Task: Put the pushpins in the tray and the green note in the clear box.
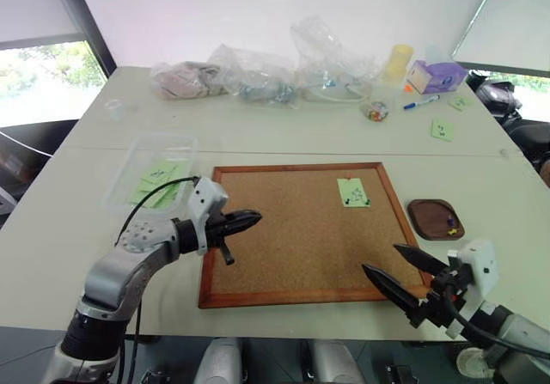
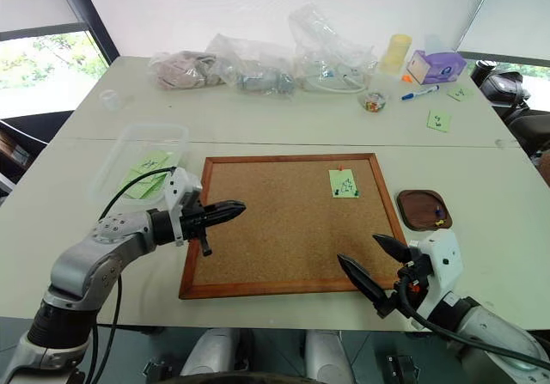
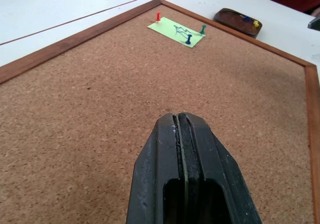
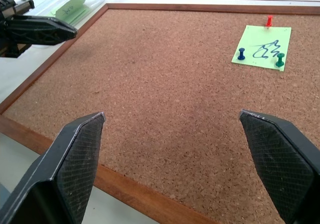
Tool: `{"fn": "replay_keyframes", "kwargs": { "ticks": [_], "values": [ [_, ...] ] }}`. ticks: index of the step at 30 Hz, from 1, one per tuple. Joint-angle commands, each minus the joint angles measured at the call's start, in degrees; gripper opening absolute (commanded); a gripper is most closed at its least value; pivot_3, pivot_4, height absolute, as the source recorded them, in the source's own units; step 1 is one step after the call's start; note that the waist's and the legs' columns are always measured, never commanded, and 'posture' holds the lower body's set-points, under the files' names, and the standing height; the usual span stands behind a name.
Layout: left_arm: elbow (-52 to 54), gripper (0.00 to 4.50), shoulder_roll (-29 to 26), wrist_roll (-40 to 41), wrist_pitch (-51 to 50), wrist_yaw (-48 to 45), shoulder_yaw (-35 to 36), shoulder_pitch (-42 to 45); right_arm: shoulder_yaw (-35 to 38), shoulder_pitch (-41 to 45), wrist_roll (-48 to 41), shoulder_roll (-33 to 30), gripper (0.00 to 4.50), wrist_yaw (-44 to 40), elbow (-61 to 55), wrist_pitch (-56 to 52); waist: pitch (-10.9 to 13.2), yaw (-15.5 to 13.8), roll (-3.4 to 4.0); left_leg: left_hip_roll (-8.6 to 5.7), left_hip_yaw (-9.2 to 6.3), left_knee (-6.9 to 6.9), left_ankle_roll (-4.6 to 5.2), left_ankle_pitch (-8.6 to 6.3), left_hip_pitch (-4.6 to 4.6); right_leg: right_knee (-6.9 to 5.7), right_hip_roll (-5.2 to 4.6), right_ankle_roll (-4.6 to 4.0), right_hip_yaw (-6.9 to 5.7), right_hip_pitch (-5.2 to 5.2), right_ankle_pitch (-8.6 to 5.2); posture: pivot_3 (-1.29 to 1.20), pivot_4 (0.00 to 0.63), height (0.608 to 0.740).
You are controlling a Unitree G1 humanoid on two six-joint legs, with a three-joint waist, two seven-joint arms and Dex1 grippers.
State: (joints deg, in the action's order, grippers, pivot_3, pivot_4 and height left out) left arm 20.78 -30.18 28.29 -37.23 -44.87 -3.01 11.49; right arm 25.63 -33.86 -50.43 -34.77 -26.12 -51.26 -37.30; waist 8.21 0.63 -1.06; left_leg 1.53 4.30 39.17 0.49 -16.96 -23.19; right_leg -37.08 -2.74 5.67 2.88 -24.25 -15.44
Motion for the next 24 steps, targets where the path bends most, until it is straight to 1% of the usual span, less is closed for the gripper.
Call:
{"fn": "replay_keyframes", "kwargs": {
  "ticks": [1, 4, 15, 18, 20, 23, 24],
  "values": [
    [1.16, 0.00, 0.05, 0.61, 0.73, 0.54, 1.10, 0.79, 0.68, 0.02, -1.06, -0.22, 4.42, 0.05, -1.03, 0.53, 0.00, 0.00, 0.00, 0.00, 0.00, 0.00, 0.00, 0.00, 0.00, 0.00, 0.00, 0.00, 0.00, 0.00, 0.00, 0.00, 0.150, 0.737],
    [0.07, 0.00, 0.77, -0.46, 1.86, 1.41, 0.73, 1.81, 0.27, 0.37, -0.84, 0.08, 4.42, 0.39, -0.98, 0.72, 0.00, -0.04, 0.00, 0.00, 0.00, 0.00, 0.00, 0.00, 0.00, 0.00, 0.00, 0.00, 0.00, 0.00, 0.00, 0.00, 0.150, 0.737],
    [-1.61, 0.00, 1.45, -0.25, 1.93, 1.05, -0.07, 3.55, -0.53, -0.07, 0.26, 0.88, 4.42, 0.83, -0.88, 1.69, 0.00, 0.00, 0.00, 0.01, 0.00, 0.00, 0.00, 0.00, 0.00, 0.00, 0.02, 0.00, 0.00, 0.00, 0.00, 0.00, 0.150, 0.737],
    [-2.82, 0.00, 1.59, -0.97, 1.54, 2.09, 0.17, 4.98, -0.28, -0.50, 3.37, 0.35, 4.42, 0.36, 0.11, 2.65, 0.01, -0.06, -0.01, -0.01, 0.00, 0.00, 0.00, 0.00, -0.01, 0.01, 0.01, 0.00, 0.00, 0.01, 0.00, 0.00, 0.150, 0.737],
    [-4.19, 0.00, 0.22, -2.22, 1.93, 1.44, 0.00, 7.61, 1.66, -0.03, 4.35, 0.20, 4.42, 0.82, 1.23, 3.15, 0.01, -0.08, -0.02, -0.01, 0.00, 0.00, 0.00, 0.00, -0.01, 0.02, 0.02, 0.00, 0.00, 0.00, 0.00, 0.00, 0.150, 0.737],
    [-8.74, 0.00, -1.38, -1.84, 1.71, -1.94, 0.34, 14.61, 4.24, 2.07, 3.60, 0.17, 4.42, 2.66, 2.33, 2.58, 0.03, -0.10, -0.05, -0.01, -0.01, 0.01, 0.00, 0.00, -0.02, 0.02, 0.06, 0.00, 0.00, 0.00, 0.00, 0.00, 0.150, 0.737],
    [-9.37, 0.00, -0.97, -1.50, 1.78, -3.90, -1.36, 16.12, 3.59, 5.50, 4.36, 0.28, 4.42, 4.32, 3.29, 2.82, 0.03, -0.07, -0.05, -0.01, -0.01, 0.01, 0.00, 0.00, -0.02, 0.02, 0.07, 0.00, 0.00, 0.00, 0.00, 0.00, 0.150, 0.737]
  ]
}}
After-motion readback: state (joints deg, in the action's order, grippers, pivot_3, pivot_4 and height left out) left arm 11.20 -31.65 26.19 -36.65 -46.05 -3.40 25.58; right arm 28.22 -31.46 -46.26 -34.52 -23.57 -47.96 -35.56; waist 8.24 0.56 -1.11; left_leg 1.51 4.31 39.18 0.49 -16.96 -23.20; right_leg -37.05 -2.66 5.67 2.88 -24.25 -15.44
